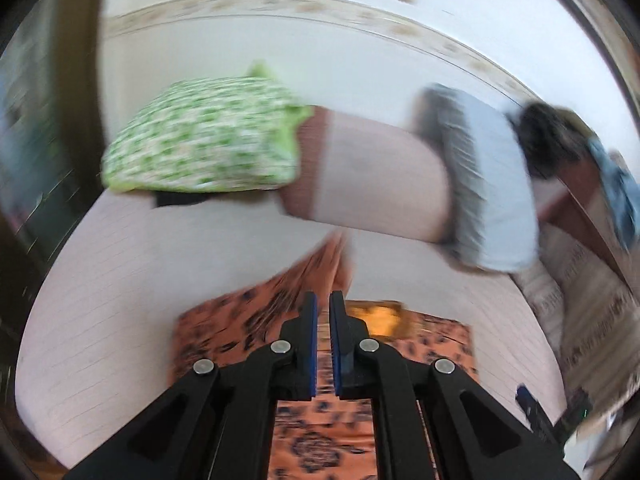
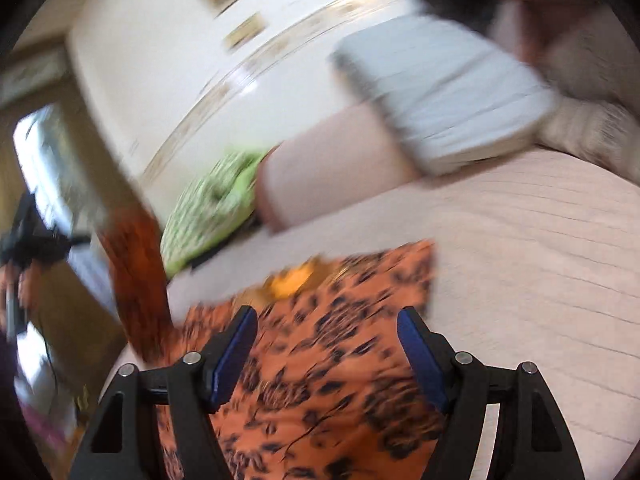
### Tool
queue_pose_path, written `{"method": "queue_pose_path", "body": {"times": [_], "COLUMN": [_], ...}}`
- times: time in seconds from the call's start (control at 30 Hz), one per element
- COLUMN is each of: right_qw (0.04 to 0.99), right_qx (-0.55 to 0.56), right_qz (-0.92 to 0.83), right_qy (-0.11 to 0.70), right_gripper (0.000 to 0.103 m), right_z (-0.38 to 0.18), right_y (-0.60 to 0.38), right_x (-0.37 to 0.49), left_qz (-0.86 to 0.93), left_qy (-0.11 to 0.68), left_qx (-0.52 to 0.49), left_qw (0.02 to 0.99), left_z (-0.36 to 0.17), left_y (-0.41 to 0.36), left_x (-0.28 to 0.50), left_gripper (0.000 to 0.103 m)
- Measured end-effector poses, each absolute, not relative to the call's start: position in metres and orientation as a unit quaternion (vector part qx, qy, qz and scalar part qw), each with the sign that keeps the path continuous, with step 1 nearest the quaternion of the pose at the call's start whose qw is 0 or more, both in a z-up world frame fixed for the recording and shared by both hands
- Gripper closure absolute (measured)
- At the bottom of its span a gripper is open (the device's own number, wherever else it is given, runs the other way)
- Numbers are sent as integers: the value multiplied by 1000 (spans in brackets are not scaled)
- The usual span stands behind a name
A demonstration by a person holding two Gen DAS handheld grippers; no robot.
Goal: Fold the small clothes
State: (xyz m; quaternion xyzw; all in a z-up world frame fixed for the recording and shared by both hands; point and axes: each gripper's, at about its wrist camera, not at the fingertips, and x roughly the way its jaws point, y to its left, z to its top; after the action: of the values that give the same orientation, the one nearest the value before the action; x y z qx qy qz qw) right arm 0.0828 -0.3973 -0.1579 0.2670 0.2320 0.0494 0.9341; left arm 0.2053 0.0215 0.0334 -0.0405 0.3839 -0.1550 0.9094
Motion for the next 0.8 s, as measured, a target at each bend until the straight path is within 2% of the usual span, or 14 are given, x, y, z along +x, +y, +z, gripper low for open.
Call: {"method": "queue_pose_path", "body": {"times": [0.2, 0.37, 0.4, 0.43, 0.47, 0.53, 0.8], "right_qw": [906, 883, 876, 867, 858, 838, 782], "right_qx": [376, 405, 411, 415, 420, 438, 465], "right_qz": [35, 68, 85, 101, 116, 146, 221], "right_qy": [192, 226, 240, 257, 271, 291, 351], "right_gripper": [27, 27, 27, 27, 27, 27, 27], "right_z": [-154, -166, -171, -176, -183, -192, -206], "right_y": [-452, -461, -459, -455, -451, -439, -354], "right_x": [78, 89, 92, 98, 103, 113, 200], "left_qz": [-217, -174, -157, -145, -125, -83, 33], "left_qy": [400, 428, 441, 449, 459, 469, 536], "left_qx": [42, 62, 51, 41, 29, 11, -75], "left_qw": [890, 884, 882, 881, 879, 879, 840], "left_z": [34, 15, 5, -1, -13, -37, -146], "left_y": [-98, -92, -75, -65, -45, -9, 135], "left_x": [187, 194, 197, 199, 200, 197, 158], "left_gripper": [98, 95, 92, 81, 65, 44, 41]}}
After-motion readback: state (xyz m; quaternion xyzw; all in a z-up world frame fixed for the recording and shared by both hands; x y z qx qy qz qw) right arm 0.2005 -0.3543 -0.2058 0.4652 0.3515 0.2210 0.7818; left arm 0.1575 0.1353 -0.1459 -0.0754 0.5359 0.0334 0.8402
